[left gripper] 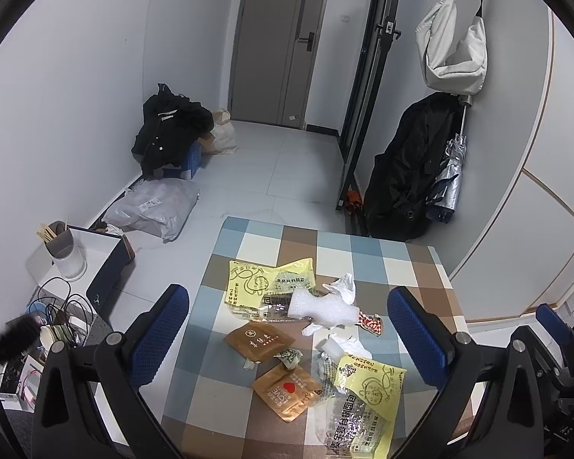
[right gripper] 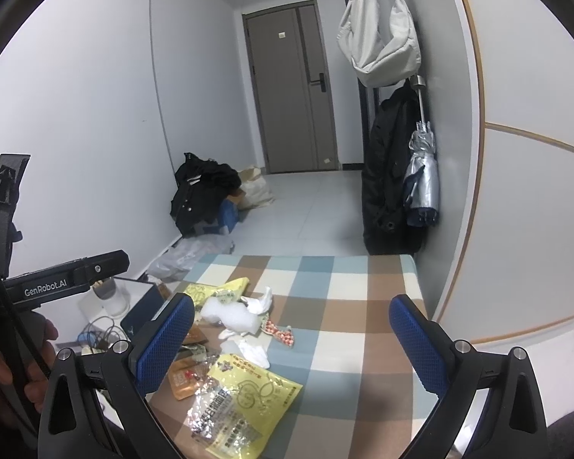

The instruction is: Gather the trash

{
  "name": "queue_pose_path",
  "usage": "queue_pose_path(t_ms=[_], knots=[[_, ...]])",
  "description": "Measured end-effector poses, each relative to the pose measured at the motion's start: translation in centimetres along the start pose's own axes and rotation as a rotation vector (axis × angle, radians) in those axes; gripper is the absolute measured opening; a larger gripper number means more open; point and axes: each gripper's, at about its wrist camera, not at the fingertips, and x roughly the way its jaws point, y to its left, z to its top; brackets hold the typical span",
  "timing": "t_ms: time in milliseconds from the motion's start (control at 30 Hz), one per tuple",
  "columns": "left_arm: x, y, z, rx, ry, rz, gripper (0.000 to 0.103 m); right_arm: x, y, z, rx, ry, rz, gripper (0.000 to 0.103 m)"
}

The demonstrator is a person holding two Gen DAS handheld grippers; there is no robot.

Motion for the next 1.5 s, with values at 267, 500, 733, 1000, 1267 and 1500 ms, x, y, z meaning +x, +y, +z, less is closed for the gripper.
queue_pose_path(t_ms=[267, 500, 733, 1000, 1267, 1500], knots=[[0.2, 0.0, 0.0, -0.01, 0.014, -0.011, 0.102, 0.0, 0.0, 0.1, 0.004, -0.001, 0.009, 0.103], [0.5, 0.0, 0.1, -0.016, 0.025, -0.019, 0.102, -0.1, -0.2, 0.2, 0.02, -0.015, 0.085, 0.103], [1.6, 0.4, 0.3, -0.042, 0.07, -0.075, 0.102, 1.5, -0.6, -0.3, 0.053, 0.051, 0.135, 0.103], [3.1, 1.4, 0.9, -0.094, 0.127, -0.127, 0.102, 6.3, -2.7, -2.4, 0.185, 0.272, 0.207, 0.103], [4.7, 2.8, 1.2, -0.133, 0.182, -0.148, 0.102, 11.6, -2.5, -6.0, 0.212, 0.511, 0.268, 0.093], [5.5, 3.9, 1.3, -0.154, 0.212, -0.151, 0.102, 14.0, -1.5, -8.1, 0.117, 0.619, 0.247, 0.086]])
